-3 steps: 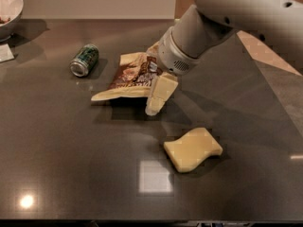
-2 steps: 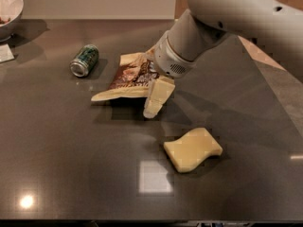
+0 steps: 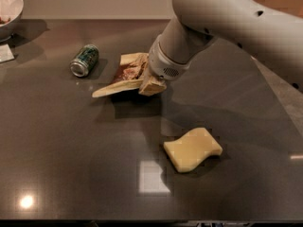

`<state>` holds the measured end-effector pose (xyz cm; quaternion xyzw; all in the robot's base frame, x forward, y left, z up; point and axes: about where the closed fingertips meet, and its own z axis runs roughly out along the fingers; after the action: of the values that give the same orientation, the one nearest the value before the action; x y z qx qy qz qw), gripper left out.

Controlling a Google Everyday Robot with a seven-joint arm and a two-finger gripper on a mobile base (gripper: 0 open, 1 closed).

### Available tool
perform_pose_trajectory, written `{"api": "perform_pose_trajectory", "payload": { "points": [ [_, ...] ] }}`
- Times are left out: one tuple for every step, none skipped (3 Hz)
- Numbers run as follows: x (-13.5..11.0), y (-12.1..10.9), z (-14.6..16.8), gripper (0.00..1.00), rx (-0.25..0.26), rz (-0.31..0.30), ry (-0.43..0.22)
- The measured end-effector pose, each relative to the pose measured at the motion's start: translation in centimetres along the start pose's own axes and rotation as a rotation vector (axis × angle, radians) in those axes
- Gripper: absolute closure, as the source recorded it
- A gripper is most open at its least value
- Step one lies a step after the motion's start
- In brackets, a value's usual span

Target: Move brown chip bag near sponge

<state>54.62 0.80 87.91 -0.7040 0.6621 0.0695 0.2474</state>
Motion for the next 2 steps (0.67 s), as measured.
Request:
{"api": "perform_pose_trajectory", "payload": {
  "points": [
    [0.7,-0.3,-1.2,0.9,0.018,-0.001,0.016],
    [2.1,-0.6,-3.8,1.0,0.047,-0.009,0.036]
  ]
}}
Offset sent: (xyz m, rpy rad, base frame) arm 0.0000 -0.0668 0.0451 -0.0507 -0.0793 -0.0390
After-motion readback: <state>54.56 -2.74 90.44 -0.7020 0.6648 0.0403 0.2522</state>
